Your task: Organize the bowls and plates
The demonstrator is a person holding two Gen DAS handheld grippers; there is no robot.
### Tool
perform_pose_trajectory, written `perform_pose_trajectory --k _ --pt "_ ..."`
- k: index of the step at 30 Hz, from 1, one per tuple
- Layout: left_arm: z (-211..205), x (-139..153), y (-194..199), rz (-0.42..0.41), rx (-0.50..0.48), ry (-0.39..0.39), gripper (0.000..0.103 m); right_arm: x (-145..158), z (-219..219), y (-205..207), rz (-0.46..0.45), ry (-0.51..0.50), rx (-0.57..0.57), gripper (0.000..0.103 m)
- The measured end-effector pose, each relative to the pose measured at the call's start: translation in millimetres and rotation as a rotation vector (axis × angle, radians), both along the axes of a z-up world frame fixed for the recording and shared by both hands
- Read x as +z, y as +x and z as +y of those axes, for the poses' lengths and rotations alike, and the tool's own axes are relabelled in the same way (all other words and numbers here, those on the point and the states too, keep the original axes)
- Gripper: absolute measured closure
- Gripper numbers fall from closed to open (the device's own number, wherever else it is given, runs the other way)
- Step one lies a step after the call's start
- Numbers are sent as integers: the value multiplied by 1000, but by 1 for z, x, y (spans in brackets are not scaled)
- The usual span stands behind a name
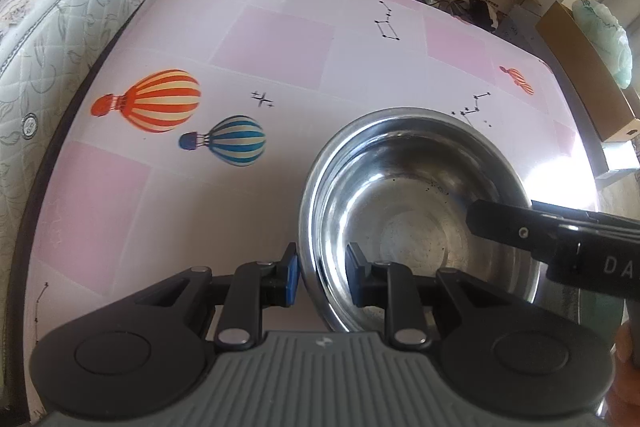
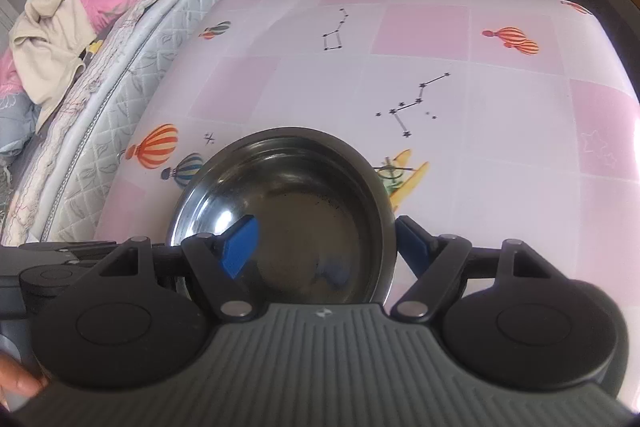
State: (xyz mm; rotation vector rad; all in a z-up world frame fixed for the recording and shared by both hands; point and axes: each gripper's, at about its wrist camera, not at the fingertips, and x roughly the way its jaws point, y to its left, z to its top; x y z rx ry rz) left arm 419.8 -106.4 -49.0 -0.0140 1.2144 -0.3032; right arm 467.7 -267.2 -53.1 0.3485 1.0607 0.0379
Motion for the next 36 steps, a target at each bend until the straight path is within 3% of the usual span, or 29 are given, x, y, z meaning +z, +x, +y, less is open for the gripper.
perform_pose_trajectory --k 4,8,12,21,26,28,31,36 --pt "16 4 -4 0 15 15 77 1 20 -4 -2 15 37 28" --pt "20 18 -13 -48 21 36 56 14 28 -12 -49 -77 54 29" --pt "22 38 -24 -121 10 33 48 42 19 -30 -130 -110 43 25" --pt "3 74 -66 -235 -98 -2 36 97 -25 -108 -264 -73 -60 15" --pt "-14 89 -89 -277 -179 -44 26 118 -47 -160 -302 -110 -119 10" --pt "-21 94 -98 -300 -206 -58 21 128 -54 -180 -322 -140 -142 1" --pt "-33 101 -112 -341 -251 -74 17 145 -62 -208 -353 -212 -186 1" --pt "-48 107 -125 -358 -303 -91 13 168 -68 -242 -364 -424 -288 1"
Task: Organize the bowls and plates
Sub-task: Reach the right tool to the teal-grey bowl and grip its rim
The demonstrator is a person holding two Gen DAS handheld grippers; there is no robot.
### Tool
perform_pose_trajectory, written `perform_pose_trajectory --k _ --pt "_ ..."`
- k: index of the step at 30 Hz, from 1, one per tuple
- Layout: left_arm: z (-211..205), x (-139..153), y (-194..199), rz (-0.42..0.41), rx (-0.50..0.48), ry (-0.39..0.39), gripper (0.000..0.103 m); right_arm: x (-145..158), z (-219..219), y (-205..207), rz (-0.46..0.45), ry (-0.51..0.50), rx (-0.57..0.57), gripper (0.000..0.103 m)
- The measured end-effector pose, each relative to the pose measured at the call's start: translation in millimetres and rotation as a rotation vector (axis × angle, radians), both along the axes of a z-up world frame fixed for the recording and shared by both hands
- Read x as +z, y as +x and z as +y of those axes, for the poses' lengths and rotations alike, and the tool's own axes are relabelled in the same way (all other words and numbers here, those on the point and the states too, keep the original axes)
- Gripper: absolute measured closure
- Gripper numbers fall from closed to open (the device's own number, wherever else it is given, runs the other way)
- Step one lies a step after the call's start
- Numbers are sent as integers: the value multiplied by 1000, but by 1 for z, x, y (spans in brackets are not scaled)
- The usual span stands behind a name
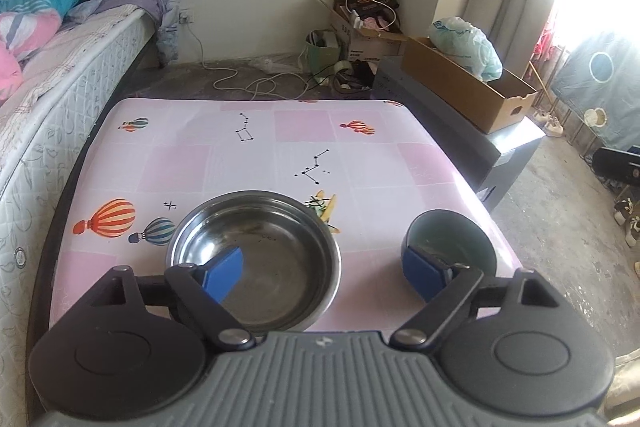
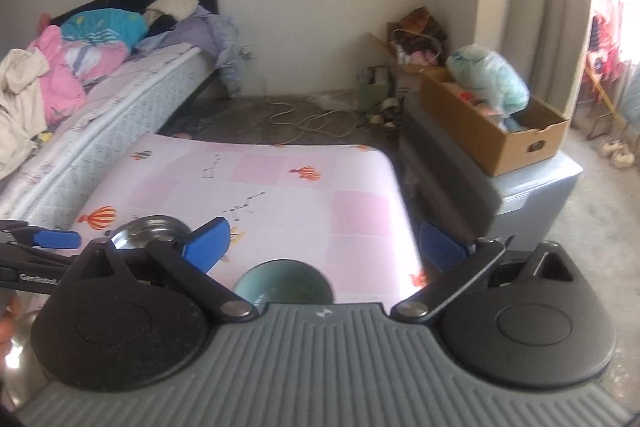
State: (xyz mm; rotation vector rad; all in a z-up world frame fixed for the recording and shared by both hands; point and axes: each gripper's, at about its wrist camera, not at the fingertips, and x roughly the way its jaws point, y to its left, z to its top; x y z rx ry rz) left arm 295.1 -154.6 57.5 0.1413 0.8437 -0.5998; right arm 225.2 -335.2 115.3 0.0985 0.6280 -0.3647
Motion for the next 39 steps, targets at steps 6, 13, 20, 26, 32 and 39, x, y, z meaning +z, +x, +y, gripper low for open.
perform_pose_trajectory --k 6,13,20,26,32,39 --pt "-15 0 -7 9 -52 -1 9 21 -15 -38 -63 -71 2 1" --pt "-21 -2 -9 30 -84 -55 0 27 -35 -72 -177 57 91 1" --pt "-30 -2 -10 45 -122 -96 0 18 -47 -81 -225 142 114 1" --pt "-30 -4 -4 75 -133 -155 0 9 -50 -79 -230 164 110 1" --pt "-29 -9 -1 102 -112 -173 0 0 -54 -75 -231 195 99 1" --pt "-32 -11 -3 79 -119 -167 0 -10 -58 -75 -239 256 87 1"
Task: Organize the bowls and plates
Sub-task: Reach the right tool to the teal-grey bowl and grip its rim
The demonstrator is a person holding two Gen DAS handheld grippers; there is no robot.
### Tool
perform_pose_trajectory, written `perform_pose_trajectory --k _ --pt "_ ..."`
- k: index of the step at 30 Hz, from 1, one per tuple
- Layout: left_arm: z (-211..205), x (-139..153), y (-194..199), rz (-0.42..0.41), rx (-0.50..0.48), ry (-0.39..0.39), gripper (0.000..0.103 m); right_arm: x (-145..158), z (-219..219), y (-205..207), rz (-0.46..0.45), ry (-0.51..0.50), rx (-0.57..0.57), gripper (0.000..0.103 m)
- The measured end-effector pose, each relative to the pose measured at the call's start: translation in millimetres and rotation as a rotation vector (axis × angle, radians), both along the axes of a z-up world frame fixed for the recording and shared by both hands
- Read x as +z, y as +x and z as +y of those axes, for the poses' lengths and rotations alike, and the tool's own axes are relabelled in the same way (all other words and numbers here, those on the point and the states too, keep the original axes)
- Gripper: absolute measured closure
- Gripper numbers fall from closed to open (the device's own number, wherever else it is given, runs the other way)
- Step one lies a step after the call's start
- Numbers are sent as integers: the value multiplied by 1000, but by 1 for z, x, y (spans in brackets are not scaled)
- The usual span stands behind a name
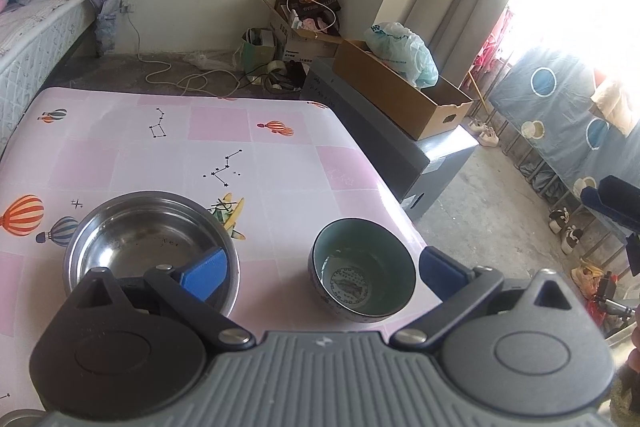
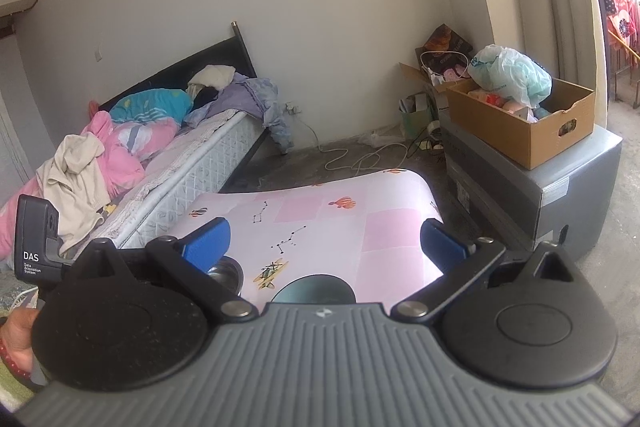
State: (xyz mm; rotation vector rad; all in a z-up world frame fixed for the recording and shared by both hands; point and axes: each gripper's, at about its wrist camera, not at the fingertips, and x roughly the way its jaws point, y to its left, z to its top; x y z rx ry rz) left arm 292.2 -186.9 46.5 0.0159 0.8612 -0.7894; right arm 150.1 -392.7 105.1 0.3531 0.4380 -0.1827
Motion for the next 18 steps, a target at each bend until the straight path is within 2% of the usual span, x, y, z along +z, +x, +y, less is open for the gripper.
perform_pose_trajectory --k 6,12,18 --pt "-10 -6 2 0 -6 36 0 -13 -4 11 11 53 16 1" --pt "-29 -22 9 9 0 126 2 -42 -11 37 63 162 30 2" --pt "-56 -37 16 9 -28 197 17 -85 -19 76 175 217 21 14"
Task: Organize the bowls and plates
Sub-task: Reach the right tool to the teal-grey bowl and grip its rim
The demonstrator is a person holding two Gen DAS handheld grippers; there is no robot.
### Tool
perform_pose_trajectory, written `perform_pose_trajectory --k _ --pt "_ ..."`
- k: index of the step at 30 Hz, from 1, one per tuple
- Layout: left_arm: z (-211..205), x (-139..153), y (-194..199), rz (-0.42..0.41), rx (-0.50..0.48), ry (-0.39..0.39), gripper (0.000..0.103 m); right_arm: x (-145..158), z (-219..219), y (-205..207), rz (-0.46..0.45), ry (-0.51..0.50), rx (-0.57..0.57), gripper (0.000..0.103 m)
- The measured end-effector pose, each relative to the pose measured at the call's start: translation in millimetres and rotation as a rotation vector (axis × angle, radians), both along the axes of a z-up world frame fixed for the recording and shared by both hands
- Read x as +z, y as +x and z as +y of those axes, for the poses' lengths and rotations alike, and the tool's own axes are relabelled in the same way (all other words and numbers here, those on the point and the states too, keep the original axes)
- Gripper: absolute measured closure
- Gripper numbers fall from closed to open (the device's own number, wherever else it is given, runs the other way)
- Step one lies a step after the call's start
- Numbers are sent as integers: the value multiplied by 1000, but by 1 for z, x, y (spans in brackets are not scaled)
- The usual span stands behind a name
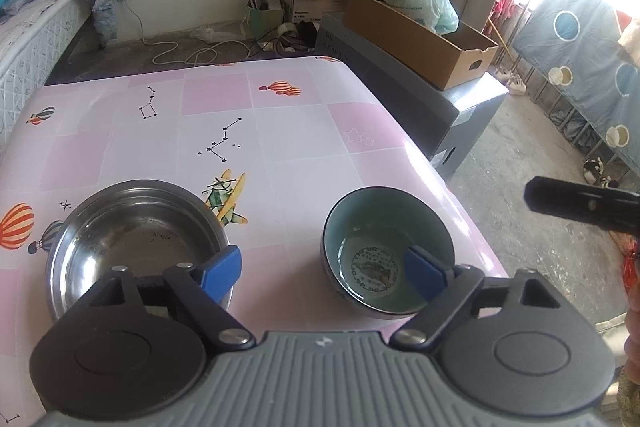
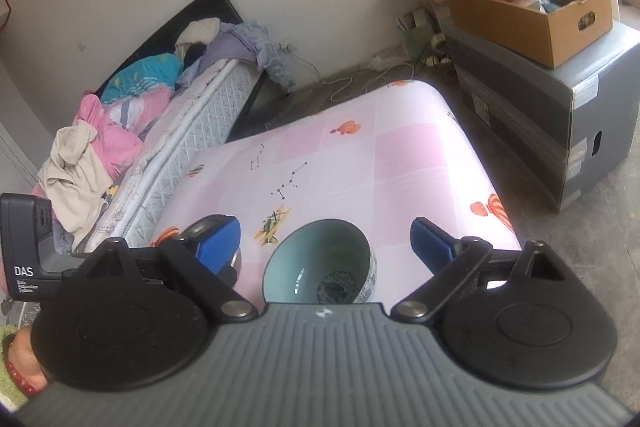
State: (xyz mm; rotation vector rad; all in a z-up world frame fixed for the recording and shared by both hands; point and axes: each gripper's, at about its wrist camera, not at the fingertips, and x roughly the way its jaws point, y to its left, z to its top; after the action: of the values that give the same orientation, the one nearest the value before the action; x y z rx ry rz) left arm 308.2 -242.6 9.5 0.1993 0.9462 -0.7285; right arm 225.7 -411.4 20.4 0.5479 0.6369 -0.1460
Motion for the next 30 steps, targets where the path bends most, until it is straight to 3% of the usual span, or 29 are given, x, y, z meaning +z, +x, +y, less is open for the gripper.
perform_pose_trajectory --k 5,11,15,17,21,30 --pt "-19 -15 8 20 2 46 43 -38 -2 28 84 5 1 36" --pt "-34 -32 15 74 16 85 66 -68 -4 49 141 13 12 58" --pt "-38 -41 20 111 36 94 74 -80 -8 57 153 35 26 70" --pt "-39 -45 24 135 49 90 86 -85 -10 57 158 59 31 77" --pt "-36 -52 29 174 82 72 92 -94 -12 59 166 105 41 91" --pt "-14 -50 21 221 107 67 92 -93 -3 56 163 128 88 93"
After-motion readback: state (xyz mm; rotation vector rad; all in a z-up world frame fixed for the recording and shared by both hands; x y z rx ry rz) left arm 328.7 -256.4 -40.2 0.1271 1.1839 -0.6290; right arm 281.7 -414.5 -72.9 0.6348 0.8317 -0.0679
